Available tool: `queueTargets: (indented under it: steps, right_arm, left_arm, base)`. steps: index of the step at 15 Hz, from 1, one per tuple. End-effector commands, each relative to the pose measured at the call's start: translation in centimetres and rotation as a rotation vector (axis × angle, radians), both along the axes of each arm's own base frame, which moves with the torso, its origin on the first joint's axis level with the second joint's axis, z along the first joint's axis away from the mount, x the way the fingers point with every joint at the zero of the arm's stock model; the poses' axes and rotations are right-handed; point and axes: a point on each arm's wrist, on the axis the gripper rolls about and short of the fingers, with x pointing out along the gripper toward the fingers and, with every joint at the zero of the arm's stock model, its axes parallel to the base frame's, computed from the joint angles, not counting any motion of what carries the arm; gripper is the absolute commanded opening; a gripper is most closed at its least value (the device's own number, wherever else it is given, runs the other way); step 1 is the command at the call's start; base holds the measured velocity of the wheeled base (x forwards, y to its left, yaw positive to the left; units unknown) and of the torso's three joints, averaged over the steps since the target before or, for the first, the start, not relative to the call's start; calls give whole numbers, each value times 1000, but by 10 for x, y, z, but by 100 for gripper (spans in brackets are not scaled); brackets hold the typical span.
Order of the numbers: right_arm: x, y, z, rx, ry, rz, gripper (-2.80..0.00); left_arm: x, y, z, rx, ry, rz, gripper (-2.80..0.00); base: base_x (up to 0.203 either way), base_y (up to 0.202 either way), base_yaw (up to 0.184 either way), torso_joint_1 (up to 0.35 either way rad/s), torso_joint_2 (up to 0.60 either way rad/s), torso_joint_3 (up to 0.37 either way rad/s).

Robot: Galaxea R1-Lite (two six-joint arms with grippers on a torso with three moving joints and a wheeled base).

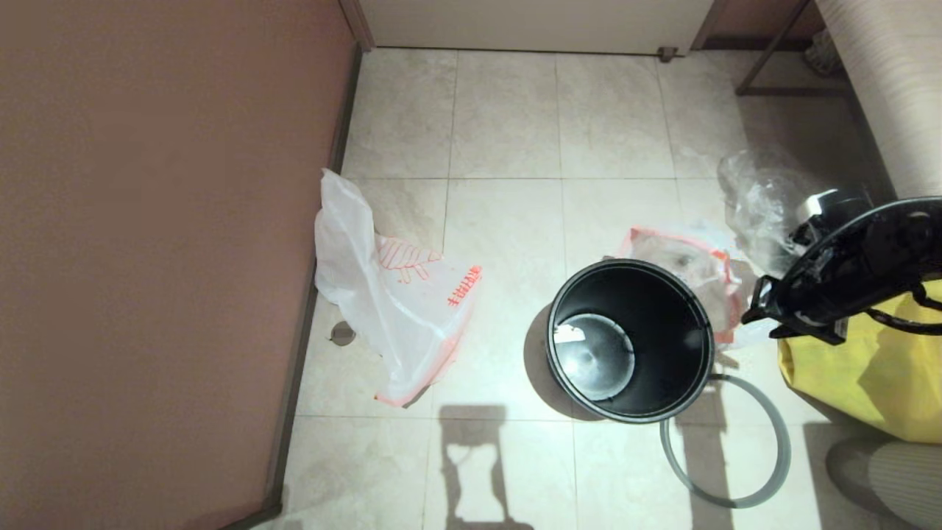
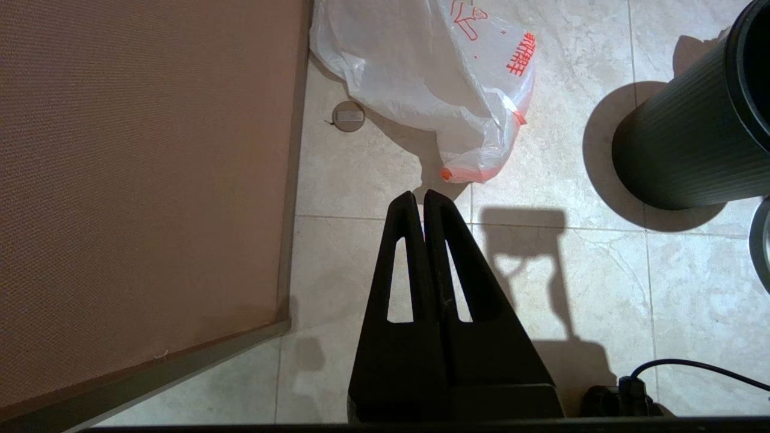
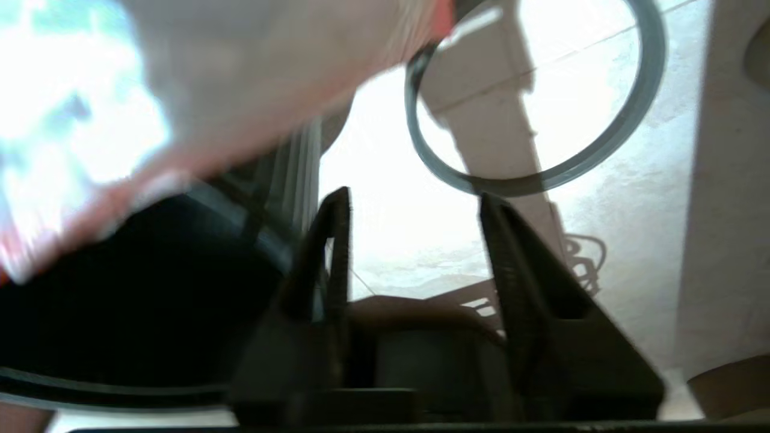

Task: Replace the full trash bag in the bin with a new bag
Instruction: Pick up a new trash bag

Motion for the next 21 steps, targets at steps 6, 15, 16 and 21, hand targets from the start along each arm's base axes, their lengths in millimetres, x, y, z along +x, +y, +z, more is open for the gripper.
queueTargets:
  steps: [6,15,16,21]
  right_arm:
    - [-48,50,-15,2,-30,132,0]
    - [-16,64,-65,80,-20,45,-280]
    - [-14,66,-68,78,-18,35,-280]
    - [-15,102,-72,11,-48,73,-280]
  left_arm:
    - [0,0,0,0,1,1,-280]
    - [0,0,0,0,1,1,-280]
    - [0,0,0,0,1,1,-280]
    - [0,0,0,0,1,1,-280]
  base:
    - [0,0,0,0,0,0]
    - [0,0,0,0,0,0]
    - [0,0,0,0,0,0]
    - [0,0,0,0,0,0]
